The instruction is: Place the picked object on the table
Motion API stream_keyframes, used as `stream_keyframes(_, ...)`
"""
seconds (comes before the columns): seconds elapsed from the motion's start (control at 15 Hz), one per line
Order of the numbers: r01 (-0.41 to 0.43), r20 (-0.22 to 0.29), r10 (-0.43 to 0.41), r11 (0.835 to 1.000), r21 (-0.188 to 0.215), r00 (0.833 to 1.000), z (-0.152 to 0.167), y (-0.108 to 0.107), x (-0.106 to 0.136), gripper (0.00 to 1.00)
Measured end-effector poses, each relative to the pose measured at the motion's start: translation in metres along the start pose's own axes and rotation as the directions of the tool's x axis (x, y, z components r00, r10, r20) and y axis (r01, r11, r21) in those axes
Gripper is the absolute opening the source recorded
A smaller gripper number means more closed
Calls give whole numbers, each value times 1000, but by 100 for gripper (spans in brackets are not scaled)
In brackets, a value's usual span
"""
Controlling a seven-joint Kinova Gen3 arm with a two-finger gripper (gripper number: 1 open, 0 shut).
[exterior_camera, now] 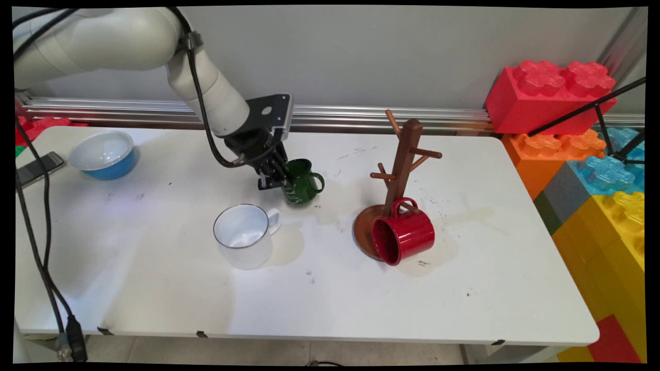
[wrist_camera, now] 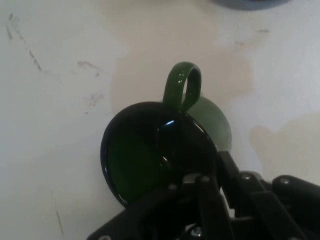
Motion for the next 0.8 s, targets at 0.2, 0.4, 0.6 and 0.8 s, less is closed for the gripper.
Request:
stream_keyframes(0.2,-19,4,19,1000,17,1000,8,5,4,0)
stream_keyframes(0.4,-35,12,35,999,31,999,15,10,5,0)
stream_keyframes(0.6,-53,21,52,998,41,998,21,14,5,0)
stream_keyframes(0.8,-72,26,70,996,48,997,26,19,5,0)
